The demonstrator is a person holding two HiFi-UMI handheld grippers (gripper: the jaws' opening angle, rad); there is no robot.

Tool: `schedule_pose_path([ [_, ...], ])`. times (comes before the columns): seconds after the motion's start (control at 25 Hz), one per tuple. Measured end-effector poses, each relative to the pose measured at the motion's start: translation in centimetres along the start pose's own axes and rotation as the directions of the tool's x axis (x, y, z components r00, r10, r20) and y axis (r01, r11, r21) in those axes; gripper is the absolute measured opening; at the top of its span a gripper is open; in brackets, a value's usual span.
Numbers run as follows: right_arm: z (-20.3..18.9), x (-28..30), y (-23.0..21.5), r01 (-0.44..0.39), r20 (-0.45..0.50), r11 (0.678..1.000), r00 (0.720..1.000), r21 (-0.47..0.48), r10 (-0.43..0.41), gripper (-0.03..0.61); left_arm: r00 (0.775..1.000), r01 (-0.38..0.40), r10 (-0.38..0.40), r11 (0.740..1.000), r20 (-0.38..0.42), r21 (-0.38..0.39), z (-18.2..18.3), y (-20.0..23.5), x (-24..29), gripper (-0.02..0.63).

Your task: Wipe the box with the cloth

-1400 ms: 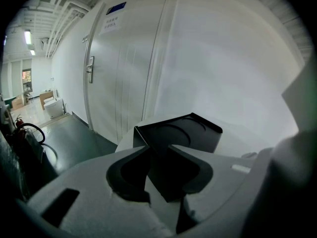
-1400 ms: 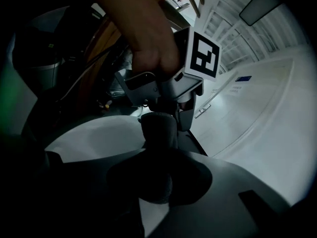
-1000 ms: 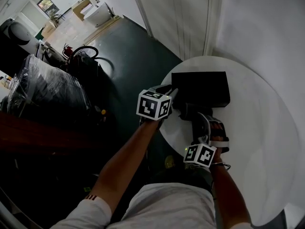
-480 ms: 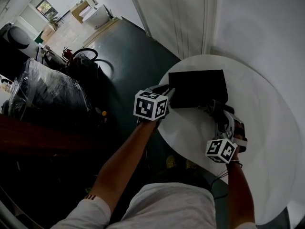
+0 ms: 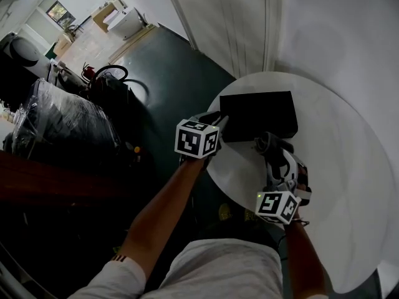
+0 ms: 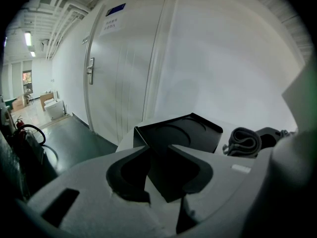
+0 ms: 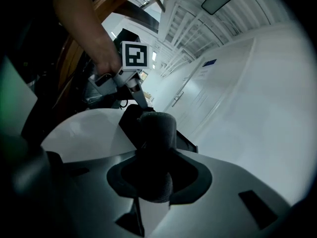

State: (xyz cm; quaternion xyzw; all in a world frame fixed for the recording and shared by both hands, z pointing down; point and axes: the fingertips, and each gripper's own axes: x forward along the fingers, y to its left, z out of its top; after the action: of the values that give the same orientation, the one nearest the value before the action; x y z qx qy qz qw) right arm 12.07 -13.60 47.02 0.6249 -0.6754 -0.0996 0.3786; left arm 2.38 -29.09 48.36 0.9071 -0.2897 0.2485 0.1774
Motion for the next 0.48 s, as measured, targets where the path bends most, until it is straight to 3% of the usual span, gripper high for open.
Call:
schedule_pose_path([
  [0.24,3.7,2.5,5.6,-0.096,0.027,0.992,0.995,0.087,0.094,0.095,1.000,0.004,-0.004,1.000,0.001,-0.007,0.1,-0.1,0.0,0.117],
  [0.48,5.4,5.2,7.6,-0.140,0.073,0.971,0.989,0.195,0.128,0.095,1.000,0.008,-0.008,1.000,-0.001,-0.012,0.0,0.0,0.0,0.117],
])
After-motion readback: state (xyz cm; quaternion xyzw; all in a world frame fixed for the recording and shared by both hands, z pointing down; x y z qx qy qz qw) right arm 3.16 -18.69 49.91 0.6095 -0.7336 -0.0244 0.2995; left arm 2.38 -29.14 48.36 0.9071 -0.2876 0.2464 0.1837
